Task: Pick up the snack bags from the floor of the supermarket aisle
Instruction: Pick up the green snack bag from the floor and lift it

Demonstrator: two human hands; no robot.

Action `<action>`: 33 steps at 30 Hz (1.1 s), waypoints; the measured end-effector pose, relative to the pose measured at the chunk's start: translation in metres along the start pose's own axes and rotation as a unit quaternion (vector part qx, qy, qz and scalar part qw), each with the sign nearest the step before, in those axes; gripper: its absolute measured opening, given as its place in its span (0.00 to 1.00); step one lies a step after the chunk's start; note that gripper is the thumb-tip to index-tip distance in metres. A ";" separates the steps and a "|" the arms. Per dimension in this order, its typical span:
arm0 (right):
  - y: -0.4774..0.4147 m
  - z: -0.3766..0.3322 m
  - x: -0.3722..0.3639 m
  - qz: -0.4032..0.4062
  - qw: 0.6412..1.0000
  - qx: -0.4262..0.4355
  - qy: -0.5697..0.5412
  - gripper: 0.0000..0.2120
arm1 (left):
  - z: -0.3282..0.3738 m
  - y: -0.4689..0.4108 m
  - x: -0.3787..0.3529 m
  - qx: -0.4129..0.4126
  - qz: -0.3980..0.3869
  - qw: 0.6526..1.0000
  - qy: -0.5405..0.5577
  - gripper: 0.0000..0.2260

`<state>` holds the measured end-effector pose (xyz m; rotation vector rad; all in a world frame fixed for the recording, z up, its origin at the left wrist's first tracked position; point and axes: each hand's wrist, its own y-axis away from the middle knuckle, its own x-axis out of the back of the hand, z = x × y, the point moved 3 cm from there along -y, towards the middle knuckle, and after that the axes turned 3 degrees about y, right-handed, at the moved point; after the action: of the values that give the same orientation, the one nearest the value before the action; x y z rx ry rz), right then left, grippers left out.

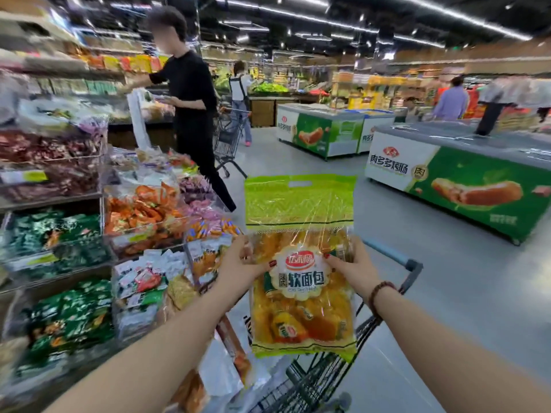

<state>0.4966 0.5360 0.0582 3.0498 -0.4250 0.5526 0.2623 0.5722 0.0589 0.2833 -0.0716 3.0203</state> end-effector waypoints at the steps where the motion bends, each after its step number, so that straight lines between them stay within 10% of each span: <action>1: -0.010 0.005 -0.001 -0.008 1.000 -0.003 -0.003 0.27 | -0.006 -0.006 -0.003 0.010 0.008 1.000 0.000 0.37; 17: -0.114 0.040 -0.004 -0.128 0.991 0.012 -0.030 0.14 | -0.030 -0.031 -0.041 0.087 0.186 0.979 0.019 0.26; 22: -0.117 0.062 -0.012 -0.192 0.981 0.013 -0.015 0.23 | -0.055 -0.011 -0.057 0.122 0.249 0.961 -0.006 0.34; 27: -0.111 0.126 -0.020 -0.251 0.966 -0.055 0.040 0.18 | -0.113 0.018 -0.089 0.182 0.261 0.948 -0.014 0.16; 33: -0.111 0.175 -0.026 -0.278 0.946 -0.099 0.134 0.20 | -0.159 0.034 -0.104 0.236 0.298 0.925 -0.005 0.25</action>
<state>0.5624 0.6395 -0.1109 2.6575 0.3568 0.8032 0.3312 0.5369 -0.1183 0.3700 0.7055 3.5996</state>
